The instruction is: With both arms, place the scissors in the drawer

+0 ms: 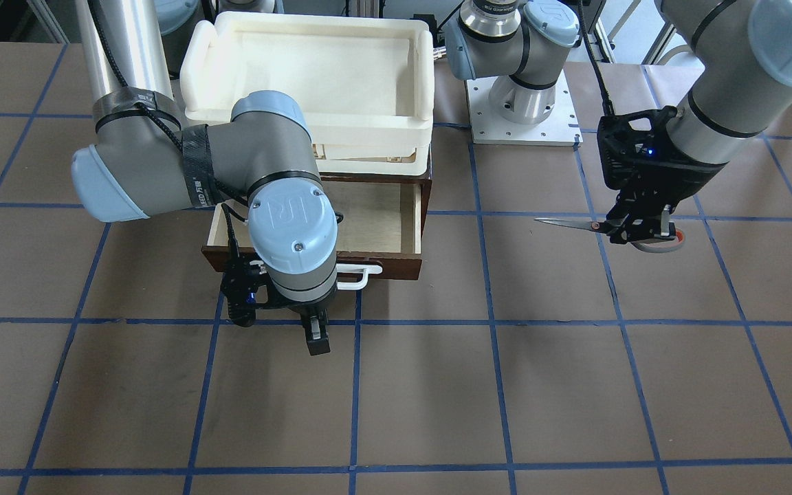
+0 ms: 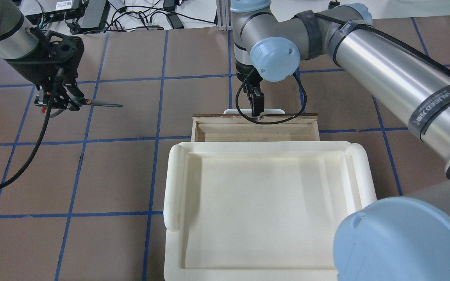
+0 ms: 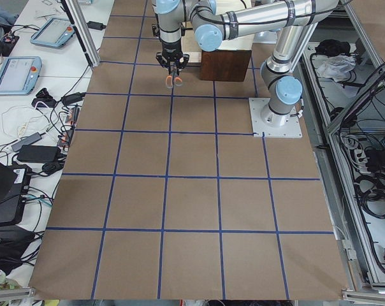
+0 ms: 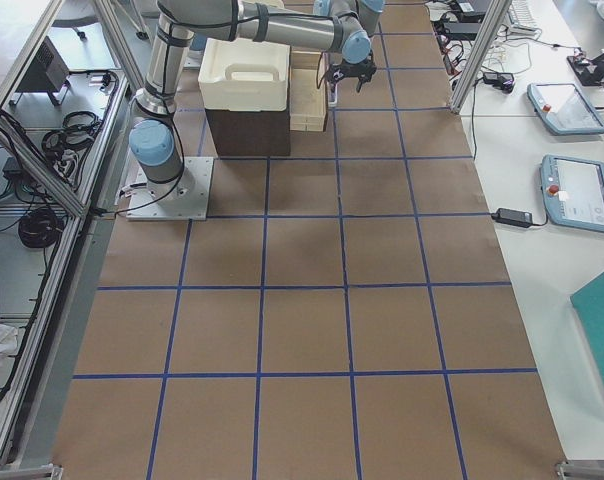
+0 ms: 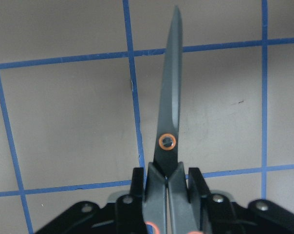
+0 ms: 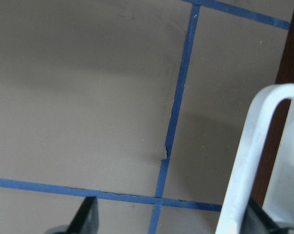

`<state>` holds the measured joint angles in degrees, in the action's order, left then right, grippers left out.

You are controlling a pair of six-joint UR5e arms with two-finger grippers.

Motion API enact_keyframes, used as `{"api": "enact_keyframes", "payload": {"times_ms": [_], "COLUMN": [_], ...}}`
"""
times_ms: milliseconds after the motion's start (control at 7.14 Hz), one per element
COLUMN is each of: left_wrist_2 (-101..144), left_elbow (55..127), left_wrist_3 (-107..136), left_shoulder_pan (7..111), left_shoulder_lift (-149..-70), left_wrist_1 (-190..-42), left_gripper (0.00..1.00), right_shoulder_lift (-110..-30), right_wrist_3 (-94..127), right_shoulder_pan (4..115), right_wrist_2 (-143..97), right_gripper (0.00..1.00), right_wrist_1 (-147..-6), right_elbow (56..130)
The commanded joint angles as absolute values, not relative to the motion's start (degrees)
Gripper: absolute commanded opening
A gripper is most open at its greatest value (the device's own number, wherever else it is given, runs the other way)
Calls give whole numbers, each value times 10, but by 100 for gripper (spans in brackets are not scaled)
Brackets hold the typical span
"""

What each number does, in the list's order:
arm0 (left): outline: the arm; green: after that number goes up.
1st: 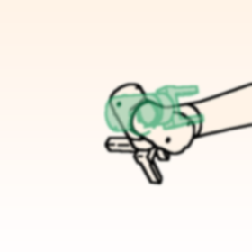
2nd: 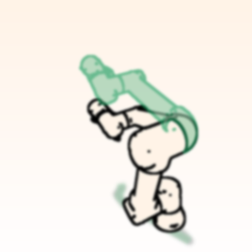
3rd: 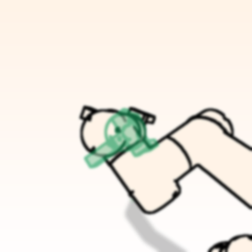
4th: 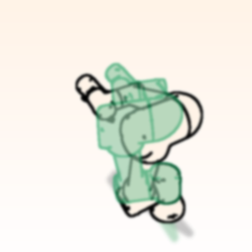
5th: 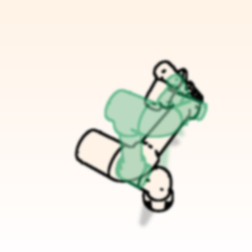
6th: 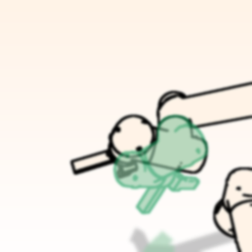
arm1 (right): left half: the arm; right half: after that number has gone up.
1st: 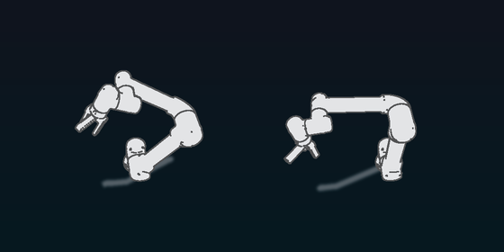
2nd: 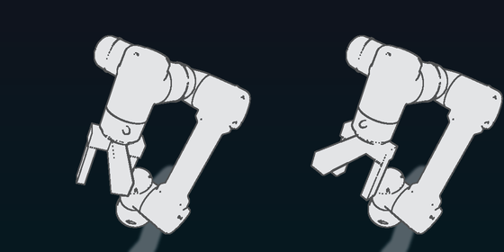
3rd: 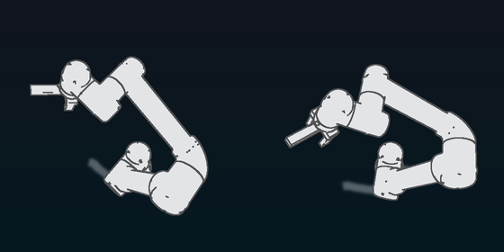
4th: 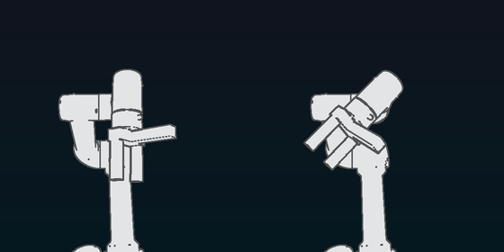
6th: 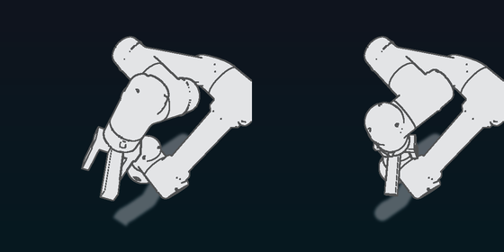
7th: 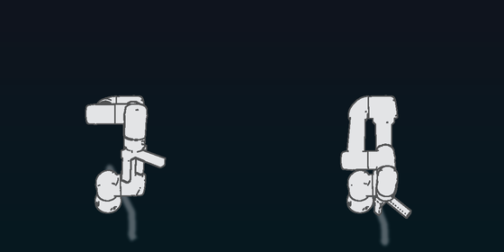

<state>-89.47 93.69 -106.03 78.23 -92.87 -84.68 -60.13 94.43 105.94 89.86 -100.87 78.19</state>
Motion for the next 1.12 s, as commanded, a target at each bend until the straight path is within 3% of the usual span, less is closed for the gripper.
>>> {"api": "enact_keyframes", "payload": {"times_ms": [0,981], "left_wrist_2": [-894,-893], "left_elbow": [937,937], "left_wrist_3": [-1039,-1034], "left_shoulder_pan": [797,800], "left_shoulder_lift": [-923,-918], "left_wrist_1": [-853,-864], "left_gripper": [0,0], "right_shoulder_lift": [-591,-565], "right_wrist_3": [927,906], "right_shoulder_pan": [1056,1043], "right_wrist_2": [898,898], "right_gripper": [100,100], "right_wrist_1": [-1009,-1025], "right_elbow": [764,736]}}
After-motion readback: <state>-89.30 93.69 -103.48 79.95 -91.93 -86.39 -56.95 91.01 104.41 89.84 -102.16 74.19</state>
